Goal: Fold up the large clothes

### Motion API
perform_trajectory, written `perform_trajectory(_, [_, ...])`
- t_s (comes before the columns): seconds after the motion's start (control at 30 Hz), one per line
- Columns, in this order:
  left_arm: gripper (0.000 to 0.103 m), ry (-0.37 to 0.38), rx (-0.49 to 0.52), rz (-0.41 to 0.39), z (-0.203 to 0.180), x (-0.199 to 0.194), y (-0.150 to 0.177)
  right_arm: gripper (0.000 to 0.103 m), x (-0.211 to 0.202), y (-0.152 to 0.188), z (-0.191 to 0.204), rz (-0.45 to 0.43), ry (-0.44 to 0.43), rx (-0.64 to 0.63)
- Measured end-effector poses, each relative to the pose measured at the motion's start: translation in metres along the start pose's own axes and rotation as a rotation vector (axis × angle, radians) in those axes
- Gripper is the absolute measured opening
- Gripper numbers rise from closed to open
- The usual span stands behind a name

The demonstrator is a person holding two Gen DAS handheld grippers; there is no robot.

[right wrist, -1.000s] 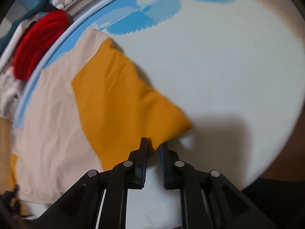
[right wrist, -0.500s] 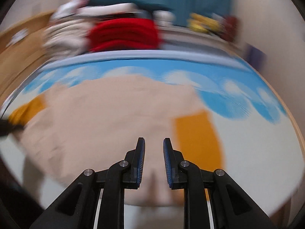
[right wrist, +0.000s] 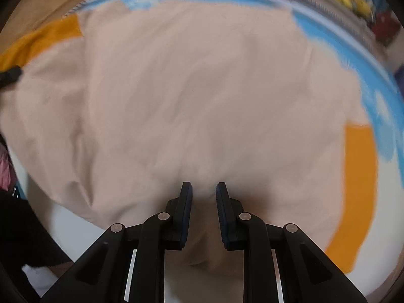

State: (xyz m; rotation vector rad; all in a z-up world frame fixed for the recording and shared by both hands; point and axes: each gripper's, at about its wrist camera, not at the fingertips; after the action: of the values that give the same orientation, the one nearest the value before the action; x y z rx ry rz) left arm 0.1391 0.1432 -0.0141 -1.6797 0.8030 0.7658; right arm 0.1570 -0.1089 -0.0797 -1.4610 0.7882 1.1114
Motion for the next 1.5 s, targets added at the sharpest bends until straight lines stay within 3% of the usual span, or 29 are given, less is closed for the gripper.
perform_trajectory(0.17, [0.008, -0.026, 0.064, -0.032, -0.027, -0.002, -0.007, 0.027, -0.085, -0.021, -0.043, -0.300, -0.004, -0.092])
perform_trajectory(0.23, [0.007, -0.035, 0.097, -0.051, -0.043, -0.003, -0.010, 0.045, -0.113, -0.023, -0.067, -0.395, -0.002, -0.057])
perform_trajectory(0.3, [0.007, -0.040, 0.141, -0.072, -0.062, -0.004, -0.013, 0.049, -0.133, -0.020, -0.098, -0.488, 0.016, 0.041])
perform_trajectory(0.4, [0.007, -0.017, 0.199, -0.096, -0.092, -0.002, -0.016, 0.049, -0.144, -0.022, -0.138, -0.498, 0.023, 0.225])
perform_trajectory(0.5, [0.006, -0.006, 0.265, -0.115, -0.126, 0.003, -0.017, 0.050, -0.167, -0.021, -0.157, -0.560, 0.044, 0.284])
perform_trajectory(0.8, [0.005, 0.090, 0.486, -0.100, -0.233, 0.031, 0.002, 0.049, -0.186, 0.009, -0.211, -0.534, 0.061, 0.328])
perform_trajectory(0.97, [0.005, 0.172, 0.646, 0.030, -0.292, 0.068, 0.034, 0.050, -0.188, 0.021, -0.232, -0.511, 0.064, 0.347])
perform_trajectory(1.1, [0.009, 0.186, 0.737, 0.137, -0.317, 0.093, 0.057, 0.050, -0.184, 0.023, -0.238, -0.491, 0.070, 0.346])
perform_trajectory(1.13, [0.011, 0.201, 0.733, 0.162, -0.317, 0.096, 0.058, 0.050, -0.183, 0.023, -0.237, -0.489, 0.072, 0.345])
perform_trajectory(1.17, [0.020, 0.220, 0.718, 0.183, -0.317, 0.098, 0.057, 0.050, -0.181, 0.022, -0.237, -0.484, 0.071, 0.344])
perform_trajectory(1.2, [0.036, 0.242, 0.696, 0.200, -0.314, 0.099, 0.056, 0.050, -0.180, 0.022, -0.236, -0.480, 0.069, 0.344])
perform_trajectory(1.27, [0.052, 0.318, 0.632, 0.234, -0.306, 0.097, 0.052, 0.050, -0.177, 0.019, -0.233, -0.469, 0.066, 0.344])
perform_trajectory(1.43, [0.054, 0.477, 0.563, 0.237, -0.289, 0.075, 0.046, 0.054, -0.167, 0.013, -0.225, -0.444, 0.033, 0.362])
perform_trajectory(1.5, [0.059, 0.533, 0.531, 0.218, -0.277, 0.063, 0.041, 0.056, -0.161, 0.008, -0.221, -0.422, 0.002, 0.378])
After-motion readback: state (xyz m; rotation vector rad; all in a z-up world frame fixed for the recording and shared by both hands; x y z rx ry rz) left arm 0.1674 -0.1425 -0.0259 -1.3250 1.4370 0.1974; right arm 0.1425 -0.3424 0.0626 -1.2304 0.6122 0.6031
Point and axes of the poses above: each gripper's, at about its wrist camera, not at the fingertips, and x roughly the way its jaws point, z to its left, y to its underside, and after that the axes turned 14 degrees about x, right-handed
